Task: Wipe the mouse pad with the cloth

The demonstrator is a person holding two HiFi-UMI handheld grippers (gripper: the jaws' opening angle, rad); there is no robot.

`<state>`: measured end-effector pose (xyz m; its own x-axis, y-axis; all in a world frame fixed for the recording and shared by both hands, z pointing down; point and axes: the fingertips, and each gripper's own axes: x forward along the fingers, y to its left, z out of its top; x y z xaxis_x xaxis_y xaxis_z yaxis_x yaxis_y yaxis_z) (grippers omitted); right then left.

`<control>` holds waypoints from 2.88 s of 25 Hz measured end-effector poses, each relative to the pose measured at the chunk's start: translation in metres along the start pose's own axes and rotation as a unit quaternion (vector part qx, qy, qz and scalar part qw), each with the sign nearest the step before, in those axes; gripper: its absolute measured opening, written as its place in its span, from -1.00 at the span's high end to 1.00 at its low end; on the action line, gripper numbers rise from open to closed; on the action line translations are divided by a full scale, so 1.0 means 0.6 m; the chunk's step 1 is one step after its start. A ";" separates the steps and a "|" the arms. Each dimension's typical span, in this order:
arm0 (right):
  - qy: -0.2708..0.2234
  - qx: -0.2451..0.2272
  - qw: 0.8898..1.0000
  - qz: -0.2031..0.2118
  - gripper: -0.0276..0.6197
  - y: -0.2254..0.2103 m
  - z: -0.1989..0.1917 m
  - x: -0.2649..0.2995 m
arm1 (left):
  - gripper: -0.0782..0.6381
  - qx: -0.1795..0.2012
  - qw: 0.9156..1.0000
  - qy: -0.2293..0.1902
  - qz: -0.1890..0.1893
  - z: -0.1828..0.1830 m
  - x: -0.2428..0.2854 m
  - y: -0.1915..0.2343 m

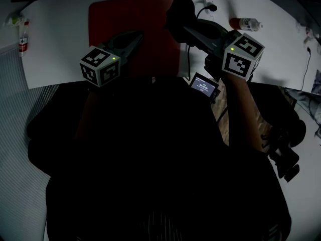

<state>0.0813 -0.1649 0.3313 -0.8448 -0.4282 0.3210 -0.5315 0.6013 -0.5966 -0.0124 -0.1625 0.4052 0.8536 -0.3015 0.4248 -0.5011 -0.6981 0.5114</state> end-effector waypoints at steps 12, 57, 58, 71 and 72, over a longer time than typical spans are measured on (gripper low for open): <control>0.041 0.043 0.998 0.019 0.78 -0.056 -0.079 0.060 | 0.76 -0.012 0.985 0.155 0.078 -0.201 0.020 0.112; 0.362 -0.399 0.843 0.009 0.78 -0.190 -0.409 0.197 | 0.76 0.092 0.909 0.383 0.138 -0.336 0.030 0.225; 0.365 -0.429 0.826 0.021 0.78 -0.191 -0.414 0.199 | 0.76 0.090 0.909 0.383 0.137 -0.337 0.031 0.225; 0.335 -0.358 0.858 -0.151 0.80 -0.363 -0.261 0.232 | 0.76 0.081 0.910 0.385 0.132 -0.335 0.032 0.224; 0.333 -0.346 0.864 -0.148 0.80 -0.352 -0.270 0.230 | 0.76 0.081 0.910 0.383 0.134 -0.335 0.032 0.224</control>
<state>0.0666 -0.2416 0.6207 -0.3915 -0.2866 0.8744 -0.4453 0.8906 0.0925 -0.0920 -0.1313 0.6323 0.3231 0.0239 0.9461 -0.5957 -0.7716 0.2229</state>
